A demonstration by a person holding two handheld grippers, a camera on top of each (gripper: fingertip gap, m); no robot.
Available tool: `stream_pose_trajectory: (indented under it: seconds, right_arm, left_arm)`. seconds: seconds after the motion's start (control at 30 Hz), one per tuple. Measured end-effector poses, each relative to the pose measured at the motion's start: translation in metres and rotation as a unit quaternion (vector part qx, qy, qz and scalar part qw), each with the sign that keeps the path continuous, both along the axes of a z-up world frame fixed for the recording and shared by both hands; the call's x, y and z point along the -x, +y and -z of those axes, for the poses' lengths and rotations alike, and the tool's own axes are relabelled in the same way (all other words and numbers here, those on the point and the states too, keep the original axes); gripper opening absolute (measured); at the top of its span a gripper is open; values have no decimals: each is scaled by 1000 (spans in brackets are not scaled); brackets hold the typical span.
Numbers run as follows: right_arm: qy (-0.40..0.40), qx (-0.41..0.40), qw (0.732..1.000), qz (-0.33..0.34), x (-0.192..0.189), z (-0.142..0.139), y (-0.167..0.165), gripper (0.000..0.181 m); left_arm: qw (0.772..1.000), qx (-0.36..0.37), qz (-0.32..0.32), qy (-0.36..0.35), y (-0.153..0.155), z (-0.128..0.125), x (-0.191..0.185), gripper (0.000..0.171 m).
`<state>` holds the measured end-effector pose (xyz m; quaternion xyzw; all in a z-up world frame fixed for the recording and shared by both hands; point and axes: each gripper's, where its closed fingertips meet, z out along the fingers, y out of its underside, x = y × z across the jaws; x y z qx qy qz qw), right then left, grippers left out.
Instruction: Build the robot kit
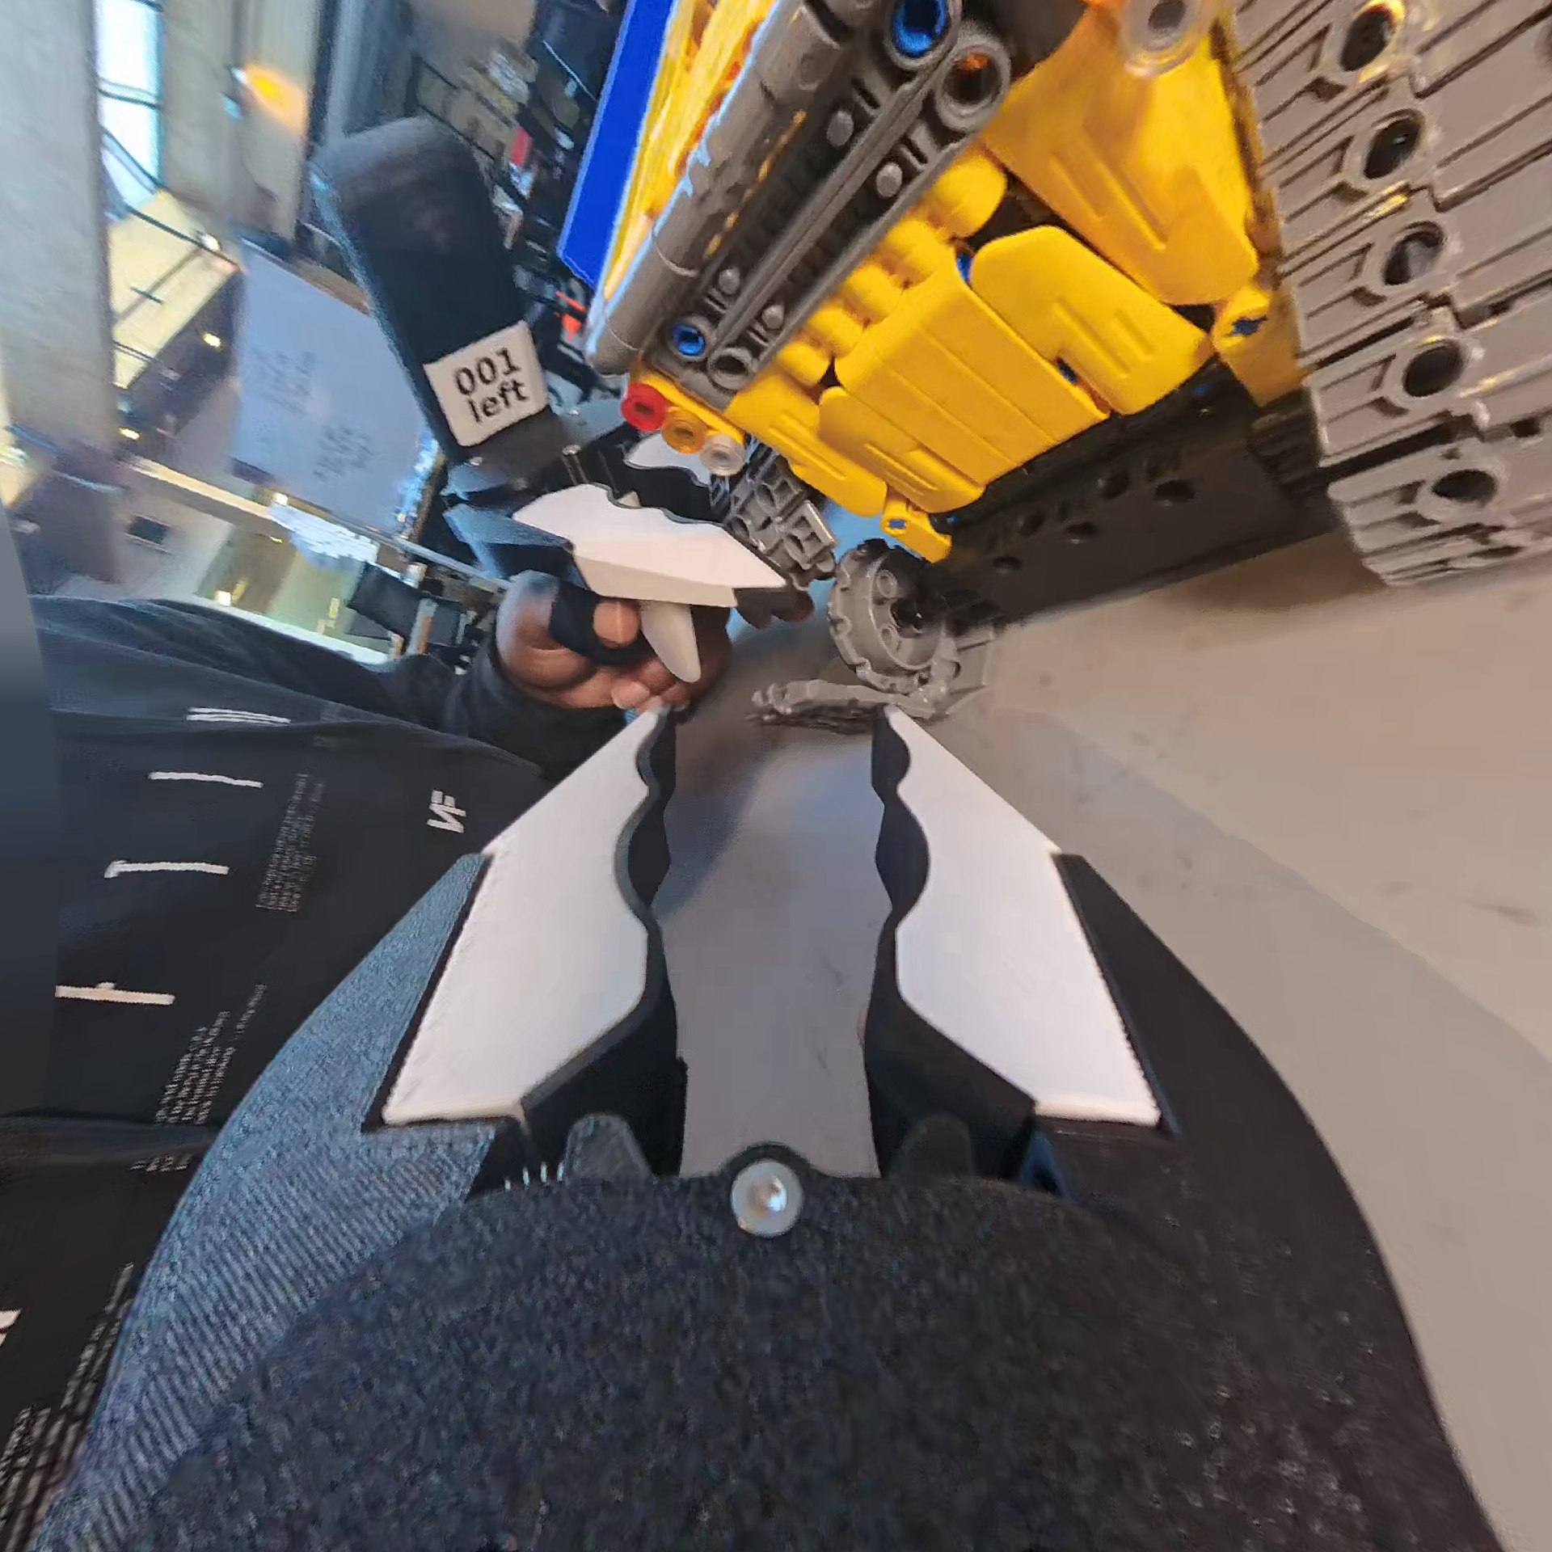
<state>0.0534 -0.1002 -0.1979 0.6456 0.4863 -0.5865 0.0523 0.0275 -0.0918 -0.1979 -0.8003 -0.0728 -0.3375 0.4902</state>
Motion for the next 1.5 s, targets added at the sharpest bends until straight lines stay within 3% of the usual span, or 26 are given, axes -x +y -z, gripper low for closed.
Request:
stream_pose_trajectory:
  seconds: [0.1, 0.23, 0.37, 0.43, 0.53, 0.57, 0.6, 0.67, 0.73, 0.8, 0.97, 1.17, 1.3, 1.37, 1.43, 1.5]
  right_arm:
    - [25, 15, 1000, 7, 5, -5, -3, 46]
    - [40, -179, 983, 7, 7, 11, -3, 44]
    - [26, -403, 914, 30, 14, 28, 4, 51]
    - [22, -463, 885, 43, 19, 35, 1, 46]
    - [17, -525, 847, 77, 22, 40, 7, 19]
    - [14, -546, 833, 82, 20, 41, 12, 19]
    - [7, -548, 833, 77, 17, 42, 12, 28]
    - [-20, -510, 858, 55, 5, 46, 6, 59]
    - [-44, -474, 878, 47, -7, 47, 3, 71]
    - [-83, -493, 866, 25, -21, 54, 9, 73]
    - [-89, -453, 887, 29, -18, 54, -1, 51]
    - [-34, -210, 974, 75, -10, 25, -16, 58]
    - [-10, -67, 994, 90, -2, 9, -23, 59]
    - [-27, -76, 993, 89, 1, 20, -27, 51]
    - [-31, -157, 982, 100, 3, 28, -20, 36]
    - [-39, -243, 964, 104, 2, 33, -12, 38]
  left_arm:
    - [1000, -3, -8, -3, -1, -1, 4, 7]
    - [1000, 3, -8, -9, -2, 1, 7, 7]
    - [1000, 3, -5, -10, -1, 1, 6, 7]
    - [1000, 1, -6, -7, 0, 0, 6, 7]
    - [1000, 1, -4, -7, 0, 0, 5, 7]
    - [1000, 2, -3, -5, -1, 0, 5, 7]
    - [1000, 3, -2, -2, -2, 1, 5, 7]
    - [1000, 5, 2, 5, -2, 2, 6, 7]
    - [1000, 6, 4, 11, -3, 2, 6, 7]
    - [1000, 5, 4, 11, -3, 2, 5, 7]
    - [1000, 0, 1, 7, -2, 0, 5, 7]
    - [1000, 0, 2, 6, -5, 0, 6, 7]
    - [1000, -2, 4, 4, -5, -1, 5, 7]
    - [1000, -5, 4, 1, -5, -2, 5, 7]
    - [1000, -8, 1, -5, -5, -3, 6, 7]
    - [1000, -10, 0, -11, -6, -4, 6, 7]
